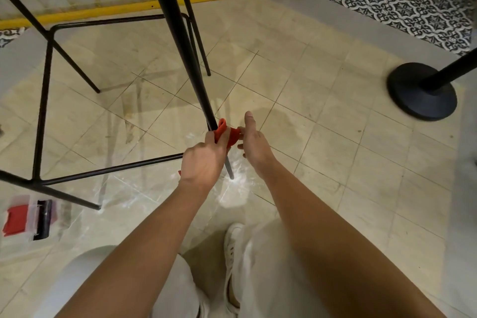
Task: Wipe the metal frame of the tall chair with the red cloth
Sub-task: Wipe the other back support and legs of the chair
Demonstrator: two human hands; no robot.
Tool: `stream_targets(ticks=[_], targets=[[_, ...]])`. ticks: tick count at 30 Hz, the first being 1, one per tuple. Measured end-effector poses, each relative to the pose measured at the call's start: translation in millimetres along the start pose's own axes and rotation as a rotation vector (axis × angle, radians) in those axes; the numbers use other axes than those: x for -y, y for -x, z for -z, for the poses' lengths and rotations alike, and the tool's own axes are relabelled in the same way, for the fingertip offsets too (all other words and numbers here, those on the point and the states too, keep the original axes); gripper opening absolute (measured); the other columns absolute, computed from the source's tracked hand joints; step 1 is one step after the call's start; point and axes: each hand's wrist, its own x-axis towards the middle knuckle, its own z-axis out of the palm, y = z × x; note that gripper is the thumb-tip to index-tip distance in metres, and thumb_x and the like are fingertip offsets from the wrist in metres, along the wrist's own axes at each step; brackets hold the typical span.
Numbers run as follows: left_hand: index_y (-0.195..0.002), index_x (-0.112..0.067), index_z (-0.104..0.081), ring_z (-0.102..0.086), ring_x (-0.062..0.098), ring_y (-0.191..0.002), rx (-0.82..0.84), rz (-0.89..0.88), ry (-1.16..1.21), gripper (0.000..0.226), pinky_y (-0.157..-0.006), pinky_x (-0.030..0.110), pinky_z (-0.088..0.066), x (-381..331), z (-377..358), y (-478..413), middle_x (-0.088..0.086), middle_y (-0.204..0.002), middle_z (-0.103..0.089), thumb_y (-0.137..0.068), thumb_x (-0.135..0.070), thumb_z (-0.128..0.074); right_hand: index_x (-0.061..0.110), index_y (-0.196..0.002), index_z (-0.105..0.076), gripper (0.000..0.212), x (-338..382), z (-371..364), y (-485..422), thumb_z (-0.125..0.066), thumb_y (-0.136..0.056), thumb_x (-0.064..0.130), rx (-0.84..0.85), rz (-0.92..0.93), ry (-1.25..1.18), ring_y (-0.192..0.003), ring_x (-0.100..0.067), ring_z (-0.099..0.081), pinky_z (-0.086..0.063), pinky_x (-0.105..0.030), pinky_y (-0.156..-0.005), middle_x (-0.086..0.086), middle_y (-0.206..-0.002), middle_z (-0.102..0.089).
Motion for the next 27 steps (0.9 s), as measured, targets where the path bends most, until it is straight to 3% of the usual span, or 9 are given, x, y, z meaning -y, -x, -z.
stream_targets(ticks=[5,7,9,11,13,16,19,25,27], targets=[[-0.114,-0.016,-0.066,-0.049,0.024,-0.029,0.05,-0.026,0.077,0.051,-0.031,0.023,-0.033,-8,-25,3,0.012,-0.07,-0.063,-0.066,-0.022,-0.085,0.013,-0.115,-0.058,0.067,-6,-2,-15,-0.012,-0.096,0.057,0.057,-0.041,-0.007,-0.095,-0.014,-0.05,-0.035,-0.03,-0.094,0.0,-0.104,-0.053],[-0.126,-0.016,-0.058,-0.058,0.028,-0.042,0.136,0.003,0.095,0.052,-0.038,0.027,-0.037,-11,-30,3,0.014,-0.082,-0.065,-0.078,-0.02,-0.076,0.012,-0.119,-0.057,0.069,-9,-4,-21,-0.012,-0.095,0.059,0.07,-0.075,-0.003,-0.099,-0.014,-0.049,-0.031,-0.028,-0.09,-0.004,-0.111,-0.055],[-0.141,-0.02,-0.038,-0.066,0.031,-0.064,0.211,0.016,0.098,0.05,-0.05,0.033,-0.041,-15,-32,5,0.014,-0.102,-0.062,-0.094,-0.022,-0.055,0.008,-0.129,-0.051,0.075,-10,-6,-24,-0.012,-0.094,0.061,0.067,-0.097,0.009,-0.106,-0.017,-0.047,-0.033,-0.032,-0.097,-0.009,-0.124,-0.055],[-0.145,-0.023,-0.028,-0.066,0.03,-0.074,0.194,0.015,0.091,0.048,-0.055,0.034,-0.041,-17,-34,4,0.012,-0.111,-0.059,-0.1,-0.026,-0.043,0.008,-0.132,-0.048,0.077,-10,-6,-27,-0.011,-0.093,0.063,0.046,-0.111,0.019,-0.114,-0.022,-0.049,-0.034,-0.039,-0.106,-0.012,-0.129,-0.054],[-0.142,-0.025,-0.036,-0.067,0.028,-0.069,0.159,0.013,0.1,0.046,-0.051,0.031,-0.041,-13,-30,4,0.01,-0.109,-0.061,-0.098,-0.03,-0.047,0.01,-0.132,-0.05,0.078,-11,-5,-27,-0.011,-0.091,0.065,0.025,-0.095,0.029,-0.117,-0.026,-0.05,-0.034,-0.045,-0.107,-0.013,-0.128,-0.055],[-0.122,-0.023,-0.062,-0.059,0.022,-0.04,-0.016,-0.027,0.096,0.046,-0.036,0.025,-0.043,-1,-20,5,0.008,-0.083,-0.068,-0.078,-0.027,-0.076,0.013,-0.121,-0.058,0.071,-9,-1,-25,-0.013,-0.094,0.061,-0.023,-0.002,-0.011,-0.114,-0.026,-0.054,-0.036,-0.046,-0.106,-0.012,-0.121,-0.06],[-0.116,-0.022,-0.067,-0.056,0.021,-0.037,-0.184,-0.091,0.094,0.043,-0.034,0.025,-0.042,14,-15,4,0.008,-0.077,-0.068,-0.075,-0.03,-0.078,0.016,-0.107,-0.064,0.065,-5,-1,-23,-0.015,-0.095,0.057,-0.039,0.056,-0.063,-0.101,-0.023,-0.059,-0.041,-0.046,-0.101,-0.01,-0.107,-0.066],[-0.113,-0.027,-0.068,-0.056,0.018,-0.038,-0.086,-0.098,0.016,0.053,-0.034,0.02,-0.035,13,-23,1,0.002,-0.076,-0.066,-0.063,-0.023,-0.086,0.008,-0.097,-0.068,0.071,-8,-6,-23,-0.016,-0.096,0.056,0.025,0.023,-0.01,-0.085,-0.016,-0.058,-0.043,-0.043,-0.098,-0.001,-0.082,-0.063],[-0.112,-0.026,-0.068,-0.054,0.017,-0.036,-0.058,-0.118,0.02,0.056,-0.034,0.018,-0.032,9,-29,0,0.002,-0.073,-0.065,-0.059,-0.021,-0.088,0.013,-0.09,-0.064,0.067,-9,-5,-25,-0.015,-0.094,0.059,0.044,-0.022,0.01,-0.09,-0.019,-0.058,-0.042,-0.044,-0.1,-0.004,-0.088,-0.063]])
